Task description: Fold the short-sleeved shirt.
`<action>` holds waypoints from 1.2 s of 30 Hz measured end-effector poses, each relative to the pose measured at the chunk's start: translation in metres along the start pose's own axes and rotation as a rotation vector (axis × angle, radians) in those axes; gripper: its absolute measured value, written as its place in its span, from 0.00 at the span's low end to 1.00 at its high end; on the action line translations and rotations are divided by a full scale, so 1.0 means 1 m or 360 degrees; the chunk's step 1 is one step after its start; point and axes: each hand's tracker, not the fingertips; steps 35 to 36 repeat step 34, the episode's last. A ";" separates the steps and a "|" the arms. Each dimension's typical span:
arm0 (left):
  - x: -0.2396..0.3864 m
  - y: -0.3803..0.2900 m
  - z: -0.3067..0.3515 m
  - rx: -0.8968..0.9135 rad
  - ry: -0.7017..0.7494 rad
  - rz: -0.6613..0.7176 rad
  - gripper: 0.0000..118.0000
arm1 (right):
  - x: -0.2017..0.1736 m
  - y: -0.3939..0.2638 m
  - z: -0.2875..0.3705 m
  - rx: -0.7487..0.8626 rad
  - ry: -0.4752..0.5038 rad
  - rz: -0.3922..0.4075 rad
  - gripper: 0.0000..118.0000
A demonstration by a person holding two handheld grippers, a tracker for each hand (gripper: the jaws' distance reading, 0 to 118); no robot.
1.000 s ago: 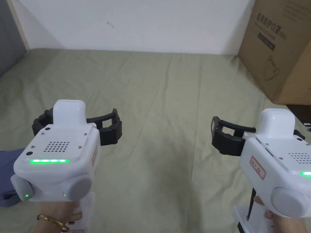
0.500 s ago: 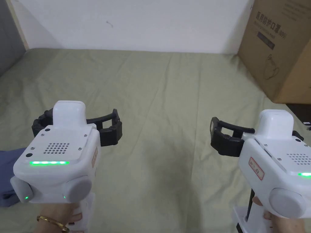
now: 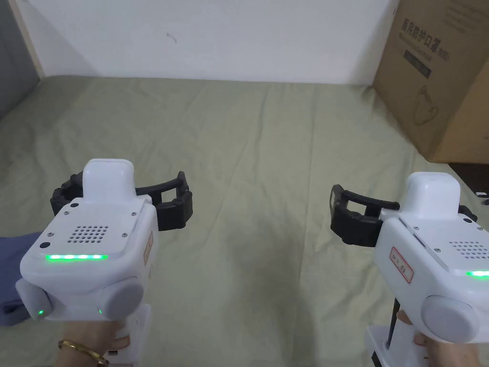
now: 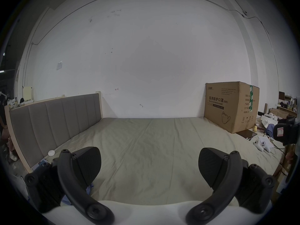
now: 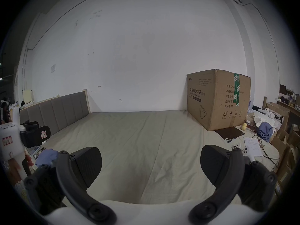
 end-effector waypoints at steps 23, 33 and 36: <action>-0.003 -0.046 -0.004 -0.0292 0.0027 0.0128 0.99 | -0.008 0.052 -0.007 -0.0803 -0.0122 -0.0432 1.00; -0.015 -0.093 -0.130 -0.0773 0.0103 0.0222 0.99 | 0.014 -0.075 -0.162 -0.1010 -0.0318 -0.0128 1.00; -0.017 -0.099 -0.149 -0.0835 0.0115 0.0265 0.99 | 0.017 -0.088 -0.181 -0.1002 -0.0334 -0.0093 1.00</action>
